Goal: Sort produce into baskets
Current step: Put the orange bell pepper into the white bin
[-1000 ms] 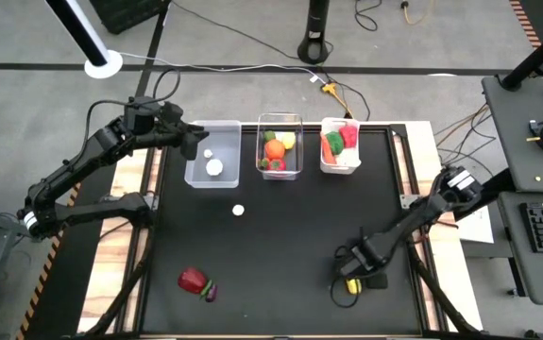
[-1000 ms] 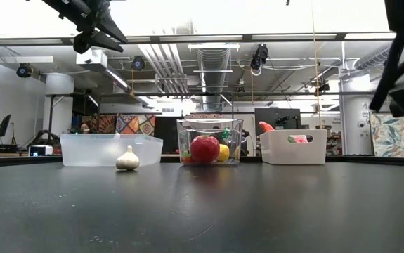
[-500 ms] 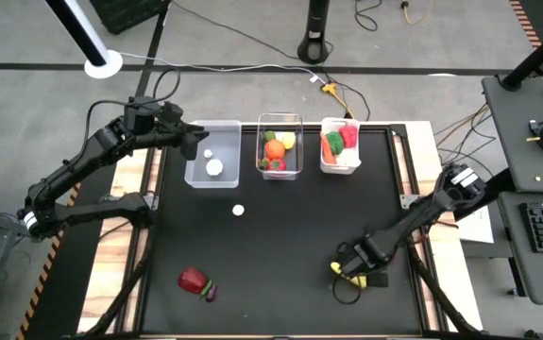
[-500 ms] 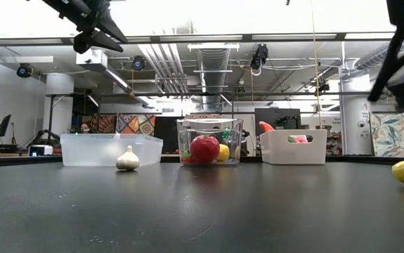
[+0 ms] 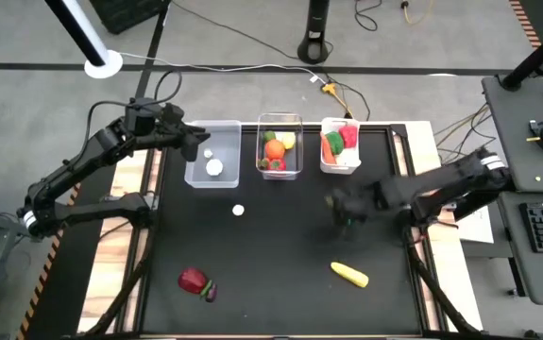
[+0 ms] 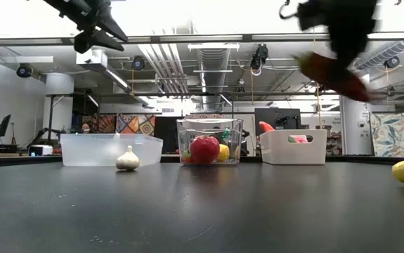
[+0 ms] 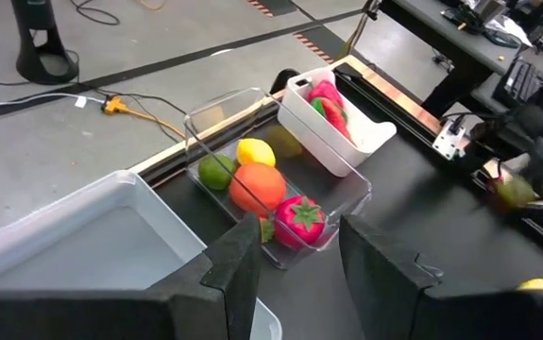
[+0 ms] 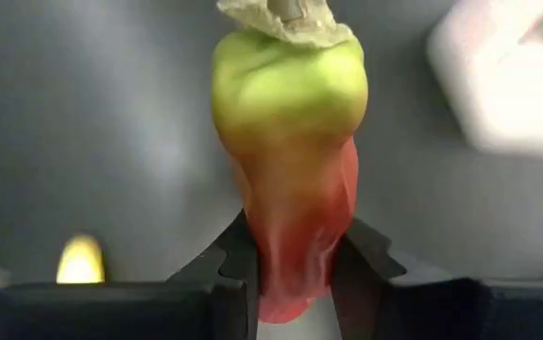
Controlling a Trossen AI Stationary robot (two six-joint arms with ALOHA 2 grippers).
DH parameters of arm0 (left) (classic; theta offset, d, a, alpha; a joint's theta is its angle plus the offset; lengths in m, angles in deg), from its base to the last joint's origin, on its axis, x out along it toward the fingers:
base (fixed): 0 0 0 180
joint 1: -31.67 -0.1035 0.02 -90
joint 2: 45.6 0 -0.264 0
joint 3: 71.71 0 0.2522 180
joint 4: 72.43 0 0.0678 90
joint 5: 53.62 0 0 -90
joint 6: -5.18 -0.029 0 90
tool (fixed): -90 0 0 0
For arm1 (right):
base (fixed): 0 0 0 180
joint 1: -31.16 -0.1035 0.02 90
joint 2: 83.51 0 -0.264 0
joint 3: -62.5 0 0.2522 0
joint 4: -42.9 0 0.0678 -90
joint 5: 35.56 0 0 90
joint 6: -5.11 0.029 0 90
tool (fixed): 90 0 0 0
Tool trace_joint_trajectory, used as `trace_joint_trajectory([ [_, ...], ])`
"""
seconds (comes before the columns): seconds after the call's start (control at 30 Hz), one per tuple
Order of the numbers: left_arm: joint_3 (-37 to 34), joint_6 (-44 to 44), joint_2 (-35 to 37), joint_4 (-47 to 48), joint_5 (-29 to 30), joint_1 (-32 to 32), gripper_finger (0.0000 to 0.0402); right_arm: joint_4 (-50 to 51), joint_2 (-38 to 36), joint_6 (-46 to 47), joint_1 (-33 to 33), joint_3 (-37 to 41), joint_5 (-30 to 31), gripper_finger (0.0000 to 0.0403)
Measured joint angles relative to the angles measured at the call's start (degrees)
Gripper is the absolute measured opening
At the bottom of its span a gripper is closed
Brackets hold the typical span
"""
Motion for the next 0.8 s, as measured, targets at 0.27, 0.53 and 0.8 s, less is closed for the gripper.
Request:
trace_joint_trajectory([
  [0.27,0.0,2.4,0.0,0.0,0.0,2.5,0.0128,-19.8,-7.4,-11.4,17.4,1.2,11.9,0.0081],
  [0.53,0.0,4.7,0.1,0.0,0.0,4.2,0.0128,-29.5,-8.6,-13.6,35.3,6.4,12.1,0.0082],
  [0.8,0.0,5.3,0.1,0.0,0.1,4.3,0.0128,-32.0,-8.5,3.5,46.4,14.6,12.1,0.0084],
])
